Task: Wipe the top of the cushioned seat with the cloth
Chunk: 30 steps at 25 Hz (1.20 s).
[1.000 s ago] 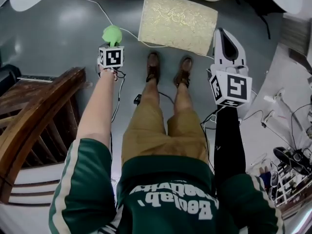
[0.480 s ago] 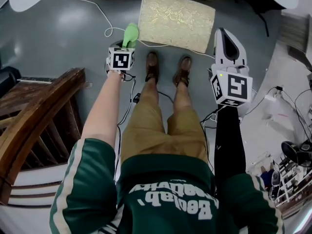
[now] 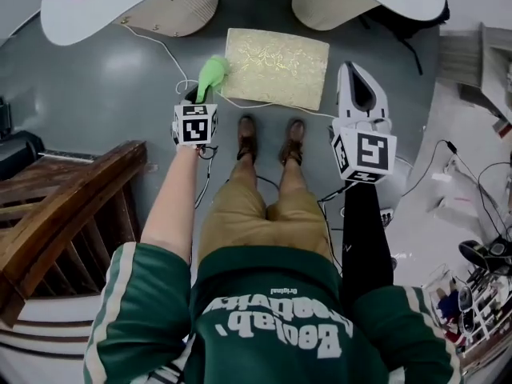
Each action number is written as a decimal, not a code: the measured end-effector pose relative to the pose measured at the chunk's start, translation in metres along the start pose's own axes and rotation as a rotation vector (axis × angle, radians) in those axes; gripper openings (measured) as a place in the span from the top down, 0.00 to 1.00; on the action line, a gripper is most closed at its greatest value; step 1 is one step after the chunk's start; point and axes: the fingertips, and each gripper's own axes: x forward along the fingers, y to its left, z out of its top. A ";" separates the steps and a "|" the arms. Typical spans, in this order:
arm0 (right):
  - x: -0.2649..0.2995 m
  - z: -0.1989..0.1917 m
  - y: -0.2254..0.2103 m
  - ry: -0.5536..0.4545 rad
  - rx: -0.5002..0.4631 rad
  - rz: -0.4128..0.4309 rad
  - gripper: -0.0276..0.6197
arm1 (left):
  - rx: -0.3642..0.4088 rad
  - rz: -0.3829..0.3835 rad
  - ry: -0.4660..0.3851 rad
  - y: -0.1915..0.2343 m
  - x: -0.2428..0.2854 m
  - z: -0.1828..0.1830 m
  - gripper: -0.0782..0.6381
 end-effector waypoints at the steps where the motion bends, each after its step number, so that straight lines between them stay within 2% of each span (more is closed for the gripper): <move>1: -0.004 0.008 -0.001 -0.010 0.000 -0.003 0.95 | 0.012 0.003 -0.051 -0.002 -0.012 0.020 0.78; 6: -0.017 0.058 -0.008 -0.072 0.012 -0.030 0.94 | 0.058 0.020 -0.269 -0.012 -0.074 0.119 0.78; 11: -0.031 0.123 -0.014 -0.155 -0.023 -0.048 0.94 | 0.086 0.026 -0.465 -0.021 -0.146 0.212 0.78; 16: -0.039 0.175 -0.019 -0.233 -0.058 -0.075 0.94 | 0.104 0.006 -0.632 -0.028 -0.207 0.288 0.78; 24: -0.060 0.235 -0.007 -0.327 -0.102 -0.118 0.94 | 0.146 -0.042 -0.814 -0.038 -0.290 0.345 0.78; 30: -0.075 0.264 -0.004 -0.385 -0.088 -0.158 0.94 | 0.189 -0.075 -0.891 -0.040 -0.322 0.367 0.78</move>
